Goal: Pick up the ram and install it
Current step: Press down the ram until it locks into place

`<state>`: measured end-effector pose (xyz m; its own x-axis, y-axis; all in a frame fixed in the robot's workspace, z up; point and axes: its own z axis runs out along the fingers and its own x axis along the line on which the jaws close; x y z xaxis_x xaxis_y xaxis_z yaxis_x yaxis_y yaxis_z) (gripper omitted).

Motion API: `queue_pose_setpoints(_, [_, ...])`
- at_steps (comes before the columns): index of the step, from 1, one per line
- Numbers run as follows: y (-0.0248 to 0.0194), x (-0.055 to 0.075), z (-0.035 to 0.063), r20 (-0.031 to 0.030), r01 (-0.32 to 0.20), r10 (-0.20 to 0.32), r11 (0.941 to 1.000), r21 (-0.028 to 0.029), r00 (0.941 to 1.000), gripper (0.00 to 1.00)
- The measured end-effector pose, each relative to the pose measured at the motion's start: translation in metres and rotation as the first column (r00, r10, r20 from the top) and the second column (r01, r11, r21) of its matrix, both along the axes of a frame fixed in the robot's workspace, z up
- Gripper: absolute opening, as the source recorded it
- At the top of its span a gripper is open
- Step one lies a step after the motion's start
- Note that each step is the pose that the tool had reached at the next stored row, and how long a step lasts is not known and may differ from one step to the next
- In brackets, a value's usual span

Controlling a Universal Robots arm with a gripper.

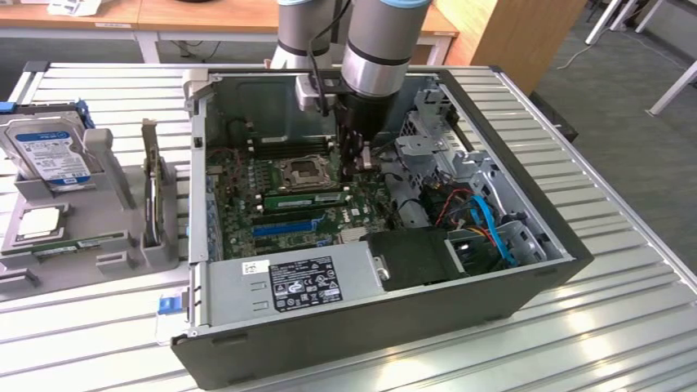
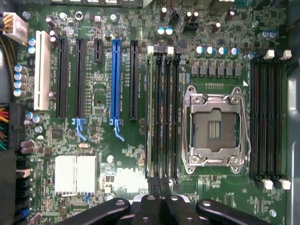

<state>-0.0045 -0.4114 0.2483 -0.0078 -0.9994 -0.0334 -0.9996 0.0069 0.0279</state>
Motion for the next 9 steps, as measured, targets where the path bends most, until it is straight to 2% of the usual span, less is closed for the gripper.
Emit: queue_pose_setpoints(9, [0.0008,-0.024,-0.0006,0.0001,0.000,0.000,1.0000,0.0002,1.0000,0.10])
